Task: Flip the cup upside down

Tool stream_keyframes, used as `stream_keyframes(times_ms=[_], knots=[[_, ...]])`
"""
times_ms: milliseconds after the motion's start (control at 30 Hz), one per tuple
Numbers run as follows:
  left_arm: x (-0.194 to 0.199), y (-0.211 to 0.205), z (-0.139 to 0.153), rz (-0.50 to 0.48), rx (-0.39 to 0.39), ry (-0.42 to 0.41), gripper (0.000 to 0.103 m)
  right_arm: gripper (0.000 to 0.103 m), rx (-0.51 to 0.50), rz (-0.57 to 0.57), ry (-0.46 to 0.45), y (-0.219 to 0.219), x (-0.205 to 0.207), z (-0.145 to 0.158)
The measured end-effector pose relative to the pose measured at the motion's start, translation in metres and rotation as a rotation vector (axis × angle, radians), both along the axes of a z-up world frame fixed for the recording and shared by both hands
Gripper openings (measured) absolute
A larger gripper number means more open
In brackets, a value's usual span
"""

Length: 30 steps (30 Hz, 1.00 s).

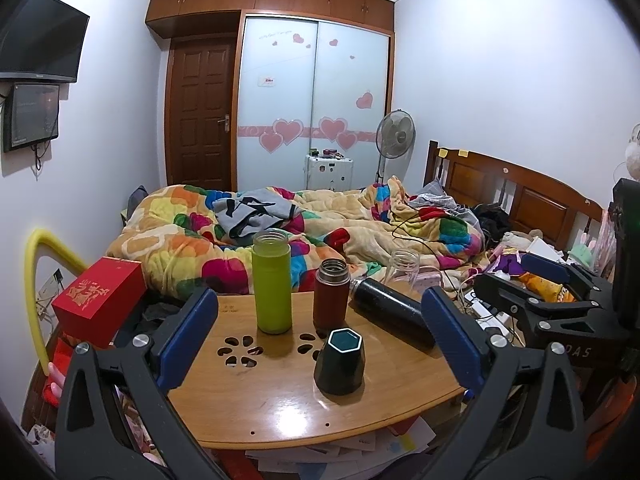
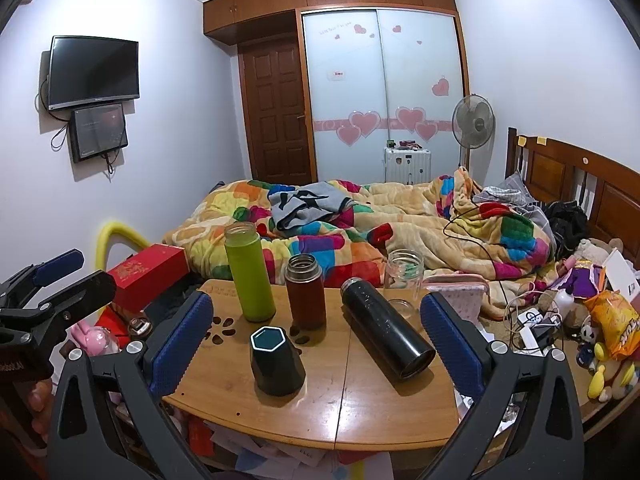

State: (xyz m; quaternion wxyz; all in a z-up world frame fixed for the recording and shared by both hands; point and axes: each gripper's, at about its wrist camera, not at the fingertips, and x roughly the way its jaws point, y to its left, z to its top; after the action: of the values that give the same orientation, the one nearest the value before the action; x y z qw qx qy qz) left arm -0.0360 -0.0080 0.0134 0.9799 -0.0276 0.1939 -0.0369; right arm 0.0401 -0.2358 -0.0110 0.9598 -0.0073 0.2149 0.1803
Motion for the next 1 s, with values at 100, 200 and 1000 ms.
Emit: stream_keyframes(times_ms=[100, 200, 1000], knots=[[-0.0014, 0.0002, 0.0, 0.002, -0.002, -0.003, 0.103, 0.103, -0.003, 0.0, -0.008, 0.0017, -0.0015, 0.001], [-0.0016, -0.0005, 0.0004, 0.001, -0.009, -0.008, 0.103, 0.103, -0.004, 0.001, -0.014, 0.0012, -0.0029, 0.0022], [-0.0029, -0.0025, 0.0011, -0.018, -0.022, -0.009, 0.103, 0.103, 0.002, -0.003, -0.024, -0.0044, -0.0048, 0.0073]])
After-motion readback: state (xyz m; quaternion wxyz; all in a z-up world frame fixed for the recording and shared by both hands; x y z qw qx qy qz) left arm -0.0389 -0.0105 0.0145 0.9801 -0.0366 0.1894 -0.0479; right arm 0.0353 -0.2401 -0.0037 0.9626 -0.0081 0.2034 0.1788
